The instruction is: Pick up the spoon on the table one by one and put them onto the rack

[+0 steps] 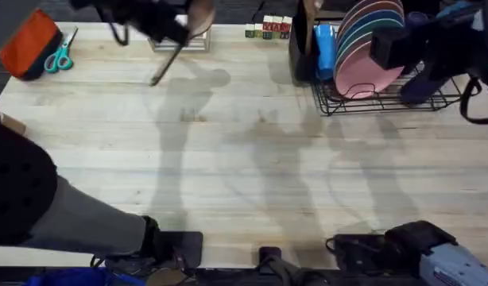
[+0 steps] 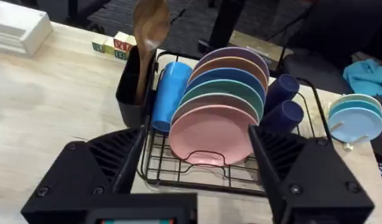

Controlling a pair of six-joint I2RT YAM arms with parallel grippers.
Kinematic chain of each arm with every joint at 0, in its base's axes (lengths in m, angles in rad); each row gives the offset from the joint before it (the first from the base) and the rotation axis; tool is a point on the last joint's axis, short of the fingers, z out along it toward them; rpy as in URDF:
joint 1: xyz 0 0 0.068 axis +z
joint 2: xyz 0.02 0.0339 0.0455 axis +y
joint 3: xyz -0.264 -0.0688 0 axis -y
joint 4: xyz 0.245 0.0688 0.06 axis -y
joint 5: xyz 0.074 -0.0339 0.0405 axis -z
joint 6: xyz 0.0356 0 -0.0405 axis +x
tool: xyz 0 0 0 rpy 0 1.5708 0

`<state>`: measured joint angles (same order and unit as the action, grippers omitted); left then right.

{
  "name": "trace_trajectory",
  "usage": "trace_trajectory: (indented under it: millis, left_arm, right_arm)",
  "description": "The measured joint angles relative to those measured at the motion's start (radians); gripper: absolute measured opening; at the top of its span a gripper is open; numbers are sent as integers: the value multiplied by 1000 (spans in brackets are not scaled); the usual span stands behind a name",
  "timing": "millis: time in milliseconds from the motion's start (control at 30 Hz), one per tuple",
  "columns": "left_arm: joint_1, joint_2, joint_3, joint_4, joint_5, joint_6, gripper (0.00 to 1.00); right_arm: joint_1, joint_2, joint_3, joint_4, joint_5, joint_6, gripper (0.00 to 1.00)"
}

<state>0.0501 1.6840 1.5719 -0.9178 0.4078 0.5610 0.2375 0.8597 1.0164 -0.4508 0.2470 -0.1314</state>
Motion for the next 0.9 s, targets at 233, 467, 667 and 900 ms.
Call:
trace_trajectory:
  millis: [233, 467, 667, 900]
  left_arm:
    - [-118, 0, 2, 159, 135, -102, 41]
    - [-215, 0, 2, 319, 188, -211, 41]
    - [-306, 0, 2, 466, 203, -301, 42]
    - [-384, 0, 2, 690, 207, -414, 42]
  right_arm:
    - [0, 0, 0, -1, 0, 1, 994]
    - [0, 0, 0, -1, 0, 1, 994]
    - [0, 0, 0, -1, 0, 1, 994]
    - [0, 0, 0, -1, 0, 1, 994]
